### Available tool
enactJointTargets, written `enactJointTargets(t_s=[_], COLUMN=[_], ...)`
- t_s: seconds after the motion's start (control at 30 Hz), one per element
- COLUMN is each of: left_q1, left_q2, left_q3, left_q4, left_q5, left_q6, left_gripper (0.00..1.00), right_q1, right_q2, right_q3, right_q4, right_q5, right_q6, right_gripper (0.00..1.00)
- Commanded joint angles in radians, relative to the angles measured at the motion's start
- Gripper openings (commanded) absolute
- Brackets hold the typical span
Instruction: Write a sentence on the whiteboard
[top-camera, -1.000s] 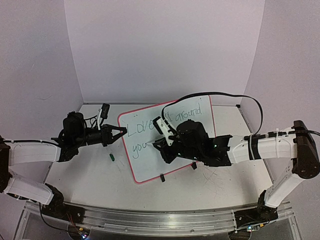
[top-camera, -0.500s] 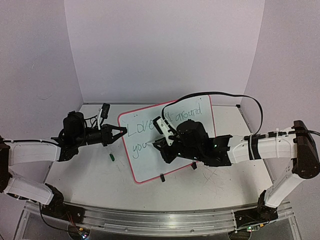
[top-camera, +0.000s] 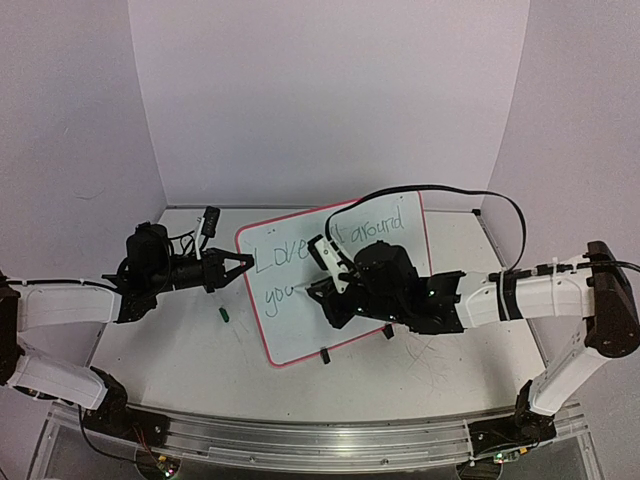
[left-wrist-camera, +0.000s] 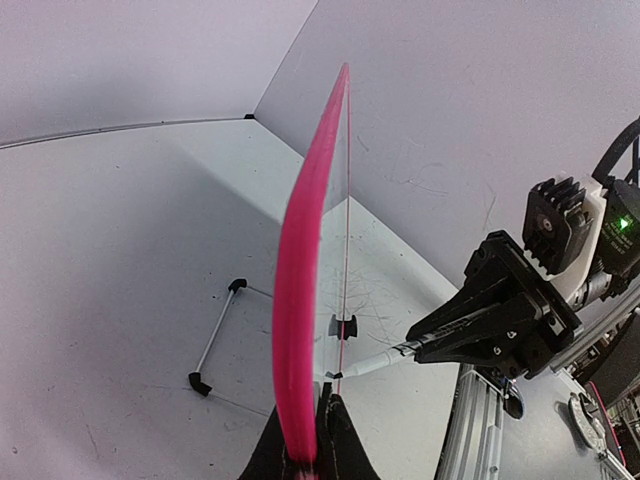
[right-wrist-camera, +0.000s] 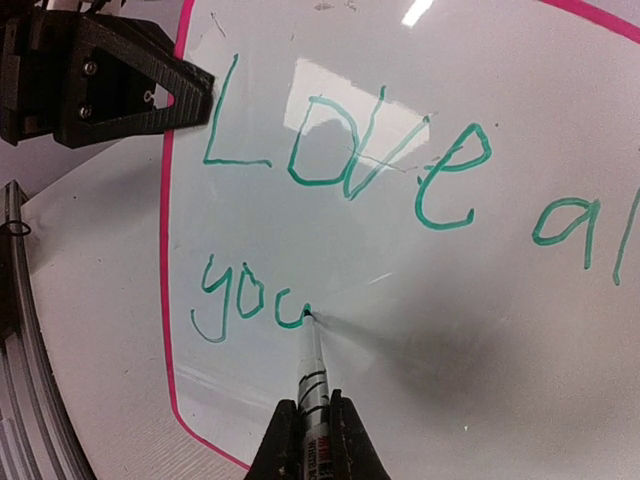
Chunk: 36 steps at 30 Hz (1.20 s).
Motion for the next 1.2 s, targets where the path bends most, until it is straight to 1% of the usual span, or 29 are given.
enactJointTargets(t_s=[0.0,0.3,0.53,0.6,0.73,1.03,1.17], left_q1=[0.004,0.004,0.004,0.004,0.004,0.004,0.004], left_q2=[0.016,0.012,0.007,0.008,0.009,0.004,0.005], left_q3=[0.008,0.002,-0.001,0.001,0.001,0.002,0.001], left_q4=[-0.098,-0.098,-0.098,-0.098,-0.099,-0.099,-0.100], left_q5=[-0.047,-0.048,-0.050,-0.049,-0.050,-0.050,-0.051], left_q6=[0.101,0.102,0.100,0.099,0.097,0.097,0.097], left_gripper=[0.00,0.00,0.00,0.00,0.00,0.00,0.00], right_q1=[-0.012,-0.012,-0.012,-0.012,-0.012,-0.013,-0.013], right_q2=[-0.017,-0.019,-0.047,-0.061,-0.098,-0.086,-0.072], right_q3=[-0.020,-0.031,-0.038,-0.033,-0.048,-0.059,-0.055], right_q4=[-0.009,-0.019,-0.026,-0.020,0.022,0.030,0.030], right_q5=[0.011,0.009,0.071,0.059,-0.013,-0.009,-0.031], right_q6=[0.015,0.019,0.015,0.011,0.018,0.019,0.013], right_gripper=[0.00,0.00,0.00,0.00,0.00,0.00,0.00])
